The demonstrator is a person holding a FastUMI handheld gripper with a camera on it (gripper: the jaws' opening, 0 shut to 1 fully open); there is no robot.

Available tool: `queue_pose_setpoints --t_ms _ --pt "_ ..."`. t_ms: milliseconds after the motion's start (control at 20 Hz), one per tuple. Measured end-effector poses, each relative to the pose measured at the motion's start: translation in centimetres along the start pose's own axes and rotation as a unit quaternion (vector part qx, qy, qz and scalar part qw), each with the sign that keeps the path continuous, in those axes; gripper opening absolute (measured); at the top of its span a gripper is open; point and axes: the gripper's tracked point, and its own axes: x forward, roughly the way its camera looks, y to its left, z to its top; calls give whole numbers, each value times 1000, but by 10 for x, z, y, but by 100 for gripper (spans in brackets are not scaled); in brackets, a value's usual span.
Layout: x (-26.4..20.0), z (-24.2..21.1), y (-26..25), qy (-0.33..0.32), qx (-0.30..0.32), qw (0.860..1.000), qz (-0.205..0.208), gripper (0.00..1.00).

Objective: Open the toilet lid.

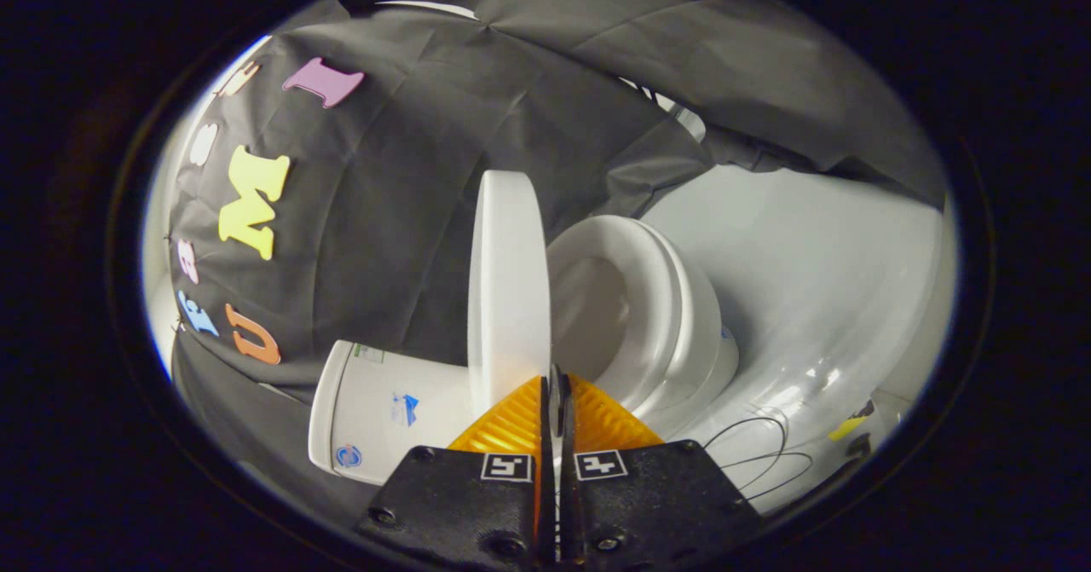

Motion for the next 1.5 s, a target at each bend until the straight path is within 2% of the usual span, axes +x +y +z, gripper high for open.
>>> queue_pose_setpoints --t_ms 600,1350,1500 --pt "-14 -7 52 -26 -78 997 -3 5" --pt "-20 -23 103 -44 -142 989 -22 6" --pt "-20 -27 115 -46 -156 987 -15 5"
